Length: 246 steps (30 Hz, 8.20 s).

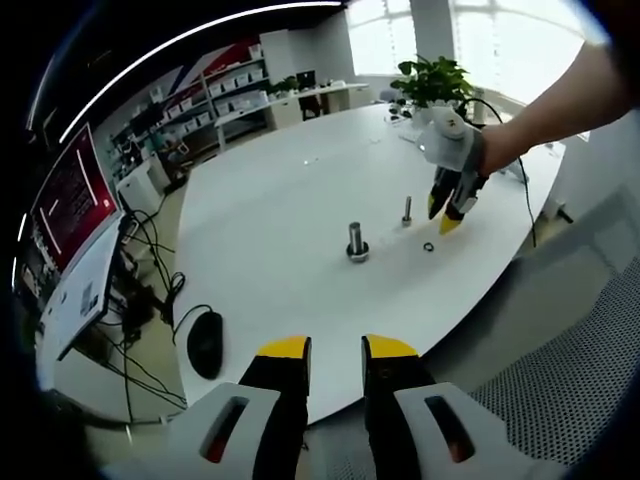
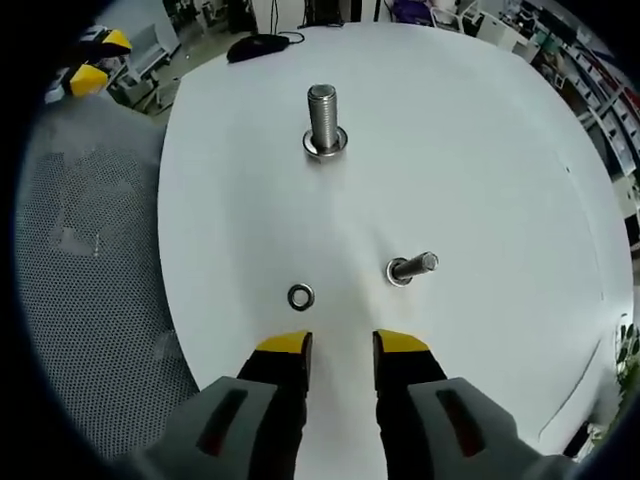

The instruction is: Place the washer onto the threaded stud by aligning its center hole with the stud, sliding it down to the base, and recovering from edge contact or off-axis alignment until the washer reaches the visible bottom stop.

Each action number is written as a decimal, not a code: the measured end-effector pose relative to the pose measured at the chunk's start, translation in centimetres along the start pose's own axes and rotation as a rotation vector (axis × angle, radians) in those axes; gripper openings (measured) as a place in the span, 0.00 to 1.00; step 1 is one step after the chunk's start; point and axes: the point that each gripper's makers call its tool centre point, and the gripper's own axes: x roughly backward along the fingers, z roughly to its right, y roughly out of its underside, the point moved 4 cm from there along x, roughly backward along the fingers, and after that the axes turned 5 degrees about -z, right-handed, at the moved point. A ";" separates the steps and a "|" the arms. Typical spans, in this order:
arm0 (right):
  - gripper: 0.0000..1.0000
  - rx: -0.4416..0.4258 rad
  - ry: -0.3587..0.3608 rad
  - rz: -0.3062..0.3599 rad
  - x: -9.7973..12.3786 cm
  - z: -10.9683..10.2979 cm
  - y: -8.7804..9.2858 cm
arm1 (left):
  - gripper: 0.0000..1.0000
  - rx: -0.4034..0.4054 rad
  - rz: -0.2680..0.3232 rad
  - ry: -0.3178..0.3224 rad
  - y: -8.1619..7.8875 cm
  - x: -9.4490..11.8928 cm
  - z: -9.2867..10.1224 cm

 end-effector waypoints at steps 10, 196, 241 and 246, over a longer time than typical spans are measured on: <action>0.31 -0.006 -0.021 0.001 -0.6 -1.1 -0.2 | 0.18 -0.001 0.005 0.003 -0.1 0.0 0.0; 0.14 0.021 0.101 0.076 1.2 3.6 -4.1 | 0.17 -0.028 -0.008 0.030 0.0 -0.2 0.4; 0.24 0.015 0.120 0.116 1.7 2.8 -0.4 | 0.18 -0.013 -0.041 0.010 0.6 -0.3 0.1; 0.24 -0.002 0.132 0.157 2.7 2.3 0.8 | 0.18 -0.017 -0.048 0.009 0.7 -0.4 0.1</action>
